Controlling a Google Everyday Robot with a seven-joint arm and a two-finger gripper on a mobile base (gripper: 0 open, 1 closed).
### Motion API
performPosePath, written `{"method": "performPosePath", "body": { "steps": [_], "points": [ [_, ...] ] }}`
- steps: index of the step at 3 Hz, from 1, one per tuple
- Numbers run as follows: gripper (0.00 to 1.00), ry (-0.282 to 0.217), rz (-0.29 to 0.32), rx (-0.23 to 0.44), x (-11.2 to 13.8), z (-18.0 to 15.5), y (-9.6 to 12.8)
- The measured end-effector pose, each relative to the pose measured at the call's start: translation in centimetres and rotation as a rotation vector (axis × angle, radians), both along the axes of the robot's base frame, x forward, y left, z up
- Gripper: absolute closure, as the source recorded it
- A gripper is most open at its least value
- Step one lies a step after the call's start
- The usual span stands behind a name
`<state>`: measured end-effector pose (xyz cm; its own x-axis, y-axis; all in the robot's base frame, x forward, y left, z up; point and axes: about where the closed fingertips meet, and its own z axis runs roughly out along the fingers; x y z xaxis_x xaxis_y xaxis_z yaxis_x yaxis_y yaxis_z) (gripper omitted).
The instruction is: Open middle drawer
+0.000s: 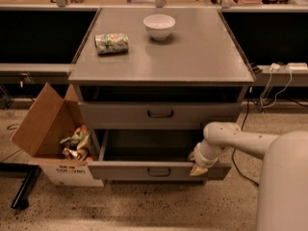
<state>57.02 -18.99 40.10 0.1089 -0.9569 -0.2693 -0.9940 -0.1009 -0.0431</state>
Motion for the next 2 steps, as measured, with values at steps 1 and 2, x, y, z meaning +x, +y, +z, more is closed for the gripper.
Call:
{"method": "performPosePath", "body": {
  "steps": [1, 2],
  "points": [
    [0.89, -0.001, 0.0, 0.0, -0.1, 0.1, 0.0],
    [1.0, -0.01, -0.004, 0.004, -1.3, 0.2, -0.1]
  ]
}}
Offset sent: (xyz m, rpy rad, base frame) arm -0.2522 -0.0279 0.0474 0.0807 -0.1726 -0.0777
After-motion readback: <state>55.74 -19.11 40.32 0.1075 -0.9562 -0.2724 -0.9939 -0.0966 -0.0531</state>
